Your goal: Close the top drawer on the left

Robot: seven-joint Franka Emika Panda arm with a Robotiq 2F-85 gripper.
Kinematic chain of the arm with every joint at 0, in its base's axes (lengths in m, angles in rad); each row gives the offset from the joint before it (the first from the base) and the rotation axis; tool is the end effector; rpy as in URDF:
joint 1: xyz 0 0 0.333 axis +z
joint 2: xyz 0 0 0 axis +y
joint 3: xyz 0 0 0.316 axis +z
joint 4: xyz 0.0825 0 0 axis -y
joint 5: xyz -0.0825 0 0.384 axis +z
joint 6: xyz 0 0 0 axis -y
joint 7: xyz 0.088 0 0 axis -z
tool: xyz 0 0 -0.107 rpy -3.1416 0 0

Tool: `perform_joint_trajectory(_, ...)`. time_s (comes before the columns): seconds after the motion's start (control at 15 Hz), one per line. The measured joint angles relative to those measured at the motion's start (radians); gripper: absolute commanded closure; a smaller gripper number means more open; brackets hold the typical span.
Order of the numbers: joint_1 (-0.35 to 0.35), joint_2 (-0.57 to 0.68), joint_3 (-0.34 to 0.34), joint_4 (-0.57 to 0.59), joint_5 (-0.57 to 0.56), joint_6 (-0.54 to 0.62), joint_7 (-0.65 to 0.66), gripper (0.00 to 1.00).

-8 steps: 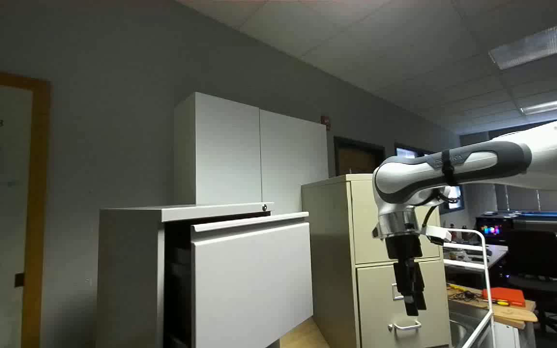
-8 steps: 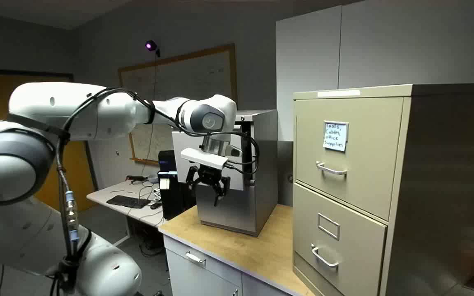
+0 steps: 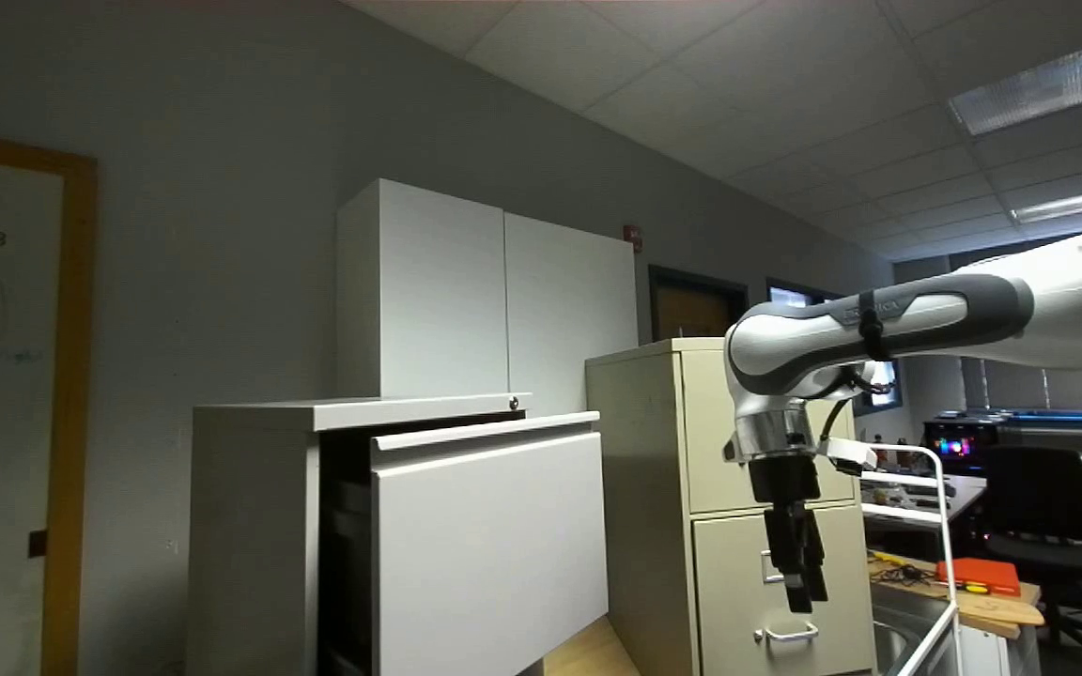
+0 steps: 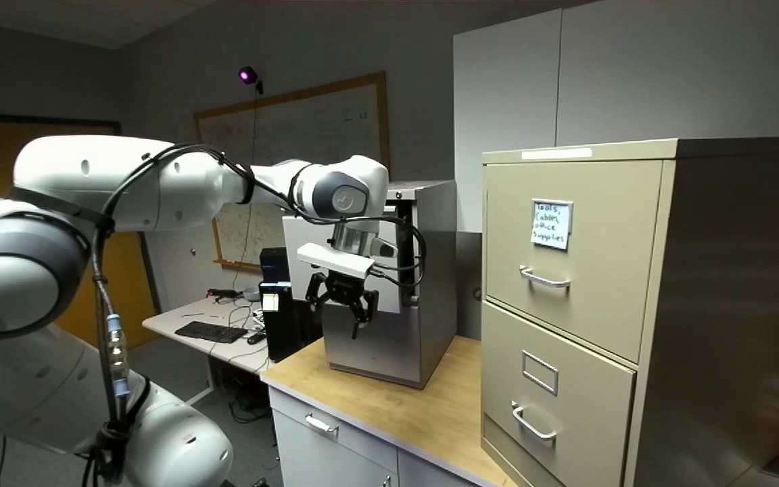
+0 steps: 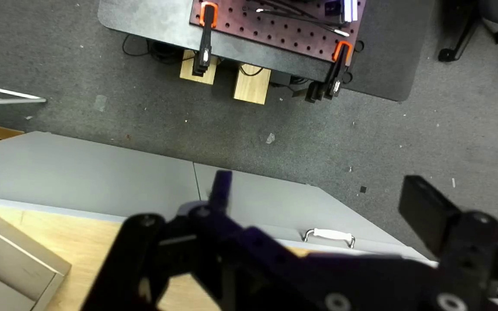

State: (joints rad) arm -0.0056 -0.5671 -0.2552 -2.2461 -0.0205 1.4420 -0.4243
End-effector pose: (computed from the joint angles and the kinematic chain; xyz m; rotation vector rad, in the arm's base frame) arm 0.3384 -0.1097 0.5522 -2.9205 -0.3215 0.2985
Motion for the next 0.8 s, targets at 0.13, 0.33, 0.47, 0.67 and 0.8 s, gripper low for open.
perform_joint_trajectory(0.13,-0.001,0.001,0.003,0.000,0.002,0.009,0.000,0.00)
perform_joint_trajectory(0.33,0.000,0.003,0.018,0.003,0.020,0.053,0.012,0.00)
perform_joint_trajectory(0.47,0.000,0.005,0.038,0.011,0.045,0.092,0.042,0.00)
perform_joint_trajectory(0.67,0.001,0.010,0.076,0.031,0.087,0.170,0.098,0.33)
perform_joint_trajectory(0.8,0.002,0.014,0.105,0.043,0.112,0.259,0.137,0.50)
